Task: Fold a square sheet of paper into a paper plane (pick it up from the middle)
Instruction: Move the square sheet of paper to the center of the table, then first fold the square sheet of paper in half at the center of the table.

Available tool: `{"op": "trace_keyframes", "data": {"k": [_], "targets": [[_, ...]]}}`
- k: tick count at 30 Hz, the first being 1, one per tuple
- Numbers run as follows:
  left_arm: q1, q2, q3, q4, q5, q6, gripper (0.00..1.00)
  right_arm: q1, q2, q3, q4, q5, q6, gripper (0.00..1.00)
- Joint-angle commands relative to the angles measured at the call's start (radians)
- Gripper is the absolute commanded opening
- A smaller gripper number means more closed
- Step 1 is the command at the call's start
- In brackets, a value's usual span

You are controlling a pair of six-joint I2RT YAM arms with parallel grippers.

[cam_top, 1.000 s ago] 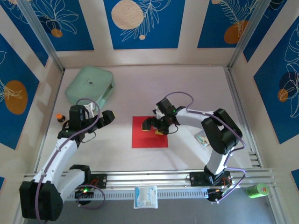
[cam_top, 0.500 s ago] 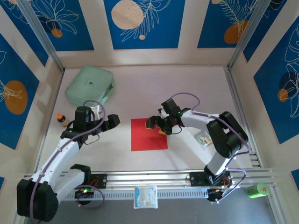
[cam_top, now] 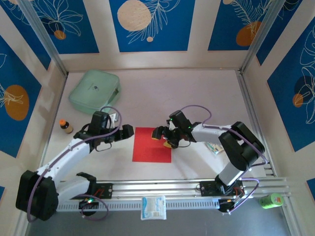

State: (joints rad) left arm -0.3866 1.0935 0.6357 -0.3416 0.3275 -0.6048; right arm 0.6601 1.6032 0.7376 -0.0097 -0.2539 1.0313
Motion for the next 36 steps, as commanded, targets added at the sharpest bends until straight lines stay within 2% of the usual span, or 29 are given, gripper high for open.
{"op": "trace_keyframes", "data": {"k": [1,5,7,11,13,16,19,27,36], "targets": [[-0.064,0.065,0.089,-0.087,-0.085,0.016,0.88,0.003,-0.109,0.001,-0.068,0.062,0.016,0.90],[-0.167,0.195,0.194,-0.172,-0.173,0.031,0.85,0.004,-0.280,-0.004,-0.272,0.316,-0.020,0.96],[-0.229,0.269,0.259,-0.218,-0.227,0.036,0.85,0.003,-0.379,-0.035,-0.317,0.409,-0.034,0.99],[-0.325,0.417,0.370,-0.259,-0.299,0.024,0.85,-0.035,-0.558,-0.104,-0.400,0.542,0.017,0.99],[-0.368,0.499,0.430,-0.280,-0.318,0.016,0.85,-0.094,-0.637,-0.157,-0.387,0.492,-0.003,0.99],[-0.421,0.609,0.529,-0.336,-0.351,0.009,0.87,-0.201,-0.733,-0.233,-0.338,0.345,-0.023,0.99],[-0.461,0.715,0.621,-0.405,-0.390,-0.013,0.88,-0.264,-0.795,-0.279,-0.331,0.276,-0.039,0.99],[-0.481,0.845,0.717,-0.473,-0.409,-0.089,0.91,-0.284,-0.824,-0.296,-0.366,0.228,-0.084,0.99],[-0.493,0.857,0.732,-0.496,-0.399,-0.147,0.94,-0.284,-0.817,-0.314,-0.336,0.197,-0.087,0.99]]}}
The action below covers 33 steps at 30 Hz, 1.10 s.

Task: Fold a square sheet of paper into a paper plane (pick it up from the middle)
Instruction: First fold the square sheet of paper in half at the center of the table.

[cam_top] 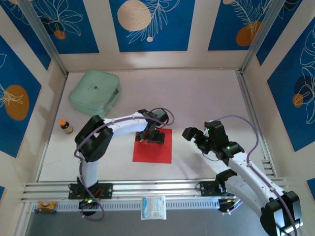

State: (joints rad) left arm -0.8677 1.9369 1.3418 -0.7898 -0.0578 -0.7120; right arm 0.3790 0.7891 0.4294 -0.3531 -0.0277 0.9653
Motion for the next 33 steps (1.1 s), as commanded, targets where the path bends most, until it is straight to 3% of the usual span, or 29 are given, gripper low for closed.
{"op": "trace_keyframes", "data": {"k": [1,10,22,26,33], "targets": [[-0.012,0.017,0.027,-0.048,-0.010,-0.042,0.94,-0.003,-0.003,-0.003,0.004,-0.028,-0.022,0.99],[-0.021,0.038,0.027,-0.027,0.026,-0.069,0.95,-0.005,0.011,-0.011,0.002,-0.029,-0.008,0.99],[-0.038,0.051,0.047,-0.046,0.008,-0.090,0.99,-0.005,0.015,-0.011,0.005,-0.037,-0.005,0.99],[-0.040,0.004,0.041,-0.056,-0.049,-0.106,0.99,-0.003,0.014,-0.009,-0.001,-0.040,-0.006,0.99],[-0.045,0.023,0.042,-0.040,0.000,-0.110,0.99,-0.005,0.022,-0.018,0.014,-0.037,0.004,0.99]]}}
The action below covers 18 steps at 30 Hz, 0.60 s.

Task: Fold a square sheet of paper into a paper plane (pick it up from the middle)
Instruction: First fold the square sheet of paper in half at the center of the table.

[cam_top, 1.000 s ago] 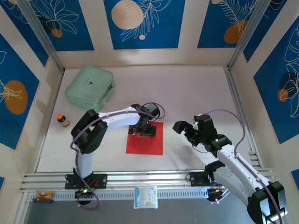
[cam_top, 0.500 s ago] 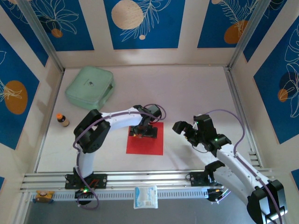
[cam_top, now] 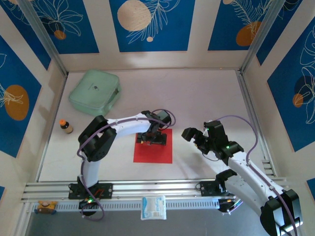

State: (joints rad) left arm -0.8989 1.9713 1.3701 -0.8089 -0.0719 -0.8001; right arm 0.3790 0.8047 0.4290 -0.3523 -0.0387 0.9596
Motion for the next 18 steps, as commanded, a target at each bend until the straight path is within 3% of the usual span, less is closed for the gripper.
{"op": "trace_keyframes", "data": {"k": [1,18], "targets": [[-0.015,-0.011,0.008,-0.014,0.022,-0.024,0.99,-0.004,0.009,-0.017,0.015,-0.030,0.010,0.99],[-0.027,0.071,-0.010,-0.011,0.029,-0.040,0.98,0.001,0.016,-0.011,0.001,-0.021,0.012,0.99]]}}
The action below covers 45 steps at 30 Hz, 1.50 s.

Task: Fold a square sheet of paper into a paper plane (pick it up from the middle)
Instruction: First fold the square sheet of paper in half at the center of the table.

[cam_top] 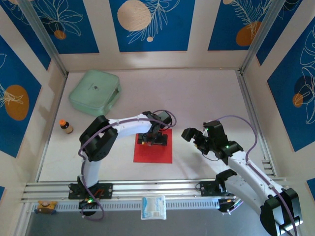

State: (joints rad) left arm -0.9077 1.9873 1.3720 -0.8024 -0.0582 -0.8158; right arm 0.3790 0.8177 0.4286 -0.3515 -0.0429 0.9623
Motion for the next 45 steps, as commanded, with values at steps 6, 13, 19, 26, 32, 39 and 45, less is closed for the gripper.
{"op": "trace_keyframes", "data": {"k": [6,13,19,26,32,39,45], "targets": [[-0.019,0.071,-0.036,0.011,0.034,-0.034,0.95,0.001,0.005,-0.002,-0.005,-0.016,0.005,0.99],[-0.019,0.058,-0.034,0.009,0.024,-0.031,0.92,0.001,0.008,0.005,-0.009,-0.017,0.007,0.99],[-0.021,0.017,-0.031,0.017,-0.007,-0.020,0.77,0.001,0.010,0.017,-0.006,-0.020,-0.004,0.99],[-0.024,-0.107,-0.080,0.075,-0.105,-0.033,0.52,-0.004,0.037,0.065,-0.059,-0.006,-0.031,0.99],[-0.019,-0.186,-0.097,0.104,-0.113,-0.025,0.44,-0.017,0.055,0.105,-0.109,0.008,-0.041,0.99],[0.027,-0.225,-0.117,0.187,0.011,-0.014,0.39,-0.083,0.057,0.118,-0.152,0.014,-0.007,0.99],[0.050,-0.283,-0.162,0.397,0.196,-0.055,0.39,-0.142,0.054,0.153,-0.161,-0.029,-0.083,0.99]]}}
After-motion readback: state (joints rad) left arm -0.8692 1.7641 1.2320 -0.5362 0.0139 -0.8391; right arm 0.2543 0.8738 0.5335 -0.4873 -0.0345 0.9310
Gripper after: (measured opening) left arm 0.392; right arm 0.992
